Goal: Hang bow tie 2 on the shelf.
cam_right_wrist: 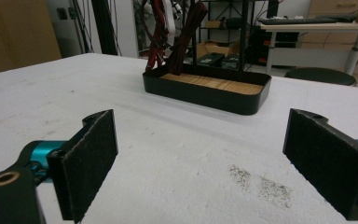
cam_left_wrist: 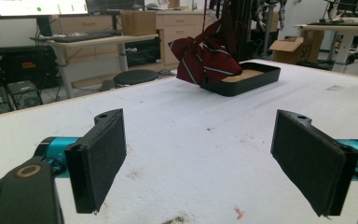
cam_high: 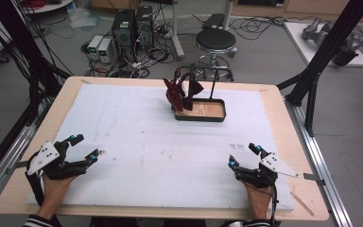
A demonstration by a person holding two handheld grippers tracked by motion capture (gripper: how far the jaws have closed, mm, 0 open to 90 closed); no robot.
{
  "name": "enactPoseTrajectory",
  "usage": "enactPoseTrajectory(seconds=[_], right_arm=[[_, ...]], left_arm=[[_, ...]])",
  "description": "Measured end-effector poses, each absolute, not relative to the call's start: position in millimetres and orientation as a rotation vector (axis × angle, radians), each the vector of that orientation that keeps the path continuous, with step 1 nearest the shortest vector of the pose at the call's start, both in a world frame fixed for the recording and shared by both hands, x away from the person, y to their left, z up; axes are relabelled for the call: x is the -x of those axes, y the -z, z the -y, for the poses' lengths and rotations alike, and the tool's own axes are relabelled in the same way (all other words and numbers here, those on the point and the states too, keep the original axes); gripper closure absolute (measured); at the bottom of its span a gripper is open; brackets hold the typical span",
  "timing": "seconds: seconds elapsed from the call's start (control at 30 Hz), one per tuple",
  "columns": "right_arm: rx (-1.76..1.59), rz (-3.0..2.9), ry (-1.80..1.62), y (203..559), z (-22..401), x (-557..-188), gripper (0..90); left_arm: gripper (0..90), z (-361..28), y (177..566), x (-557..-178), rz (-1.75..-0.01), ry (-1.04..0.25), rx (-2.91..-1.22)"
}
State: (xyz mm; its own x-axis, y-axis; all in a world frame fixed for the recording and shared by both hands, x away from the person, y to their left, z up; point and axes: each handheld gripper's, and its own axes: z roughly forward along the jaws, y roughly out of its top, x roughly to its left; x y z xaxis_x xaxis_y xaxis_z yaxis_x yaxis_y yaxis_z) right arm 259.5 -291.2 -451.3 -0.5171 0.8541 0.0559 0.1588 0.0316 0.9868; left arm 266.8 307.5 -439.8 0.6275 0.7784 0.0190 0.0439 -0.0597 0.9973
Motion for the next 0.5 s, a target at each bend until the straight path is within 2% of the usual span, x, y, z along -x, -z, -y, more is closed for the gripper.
enactPoseTrajectory(seconds=[0.5], right_arm=[[-1.017, -1.721, -1.535, 452, 292, -258, 9.0]], left_arm=[[18.2, -306, 453, -263, -0.717, -0.759, -1.518]])
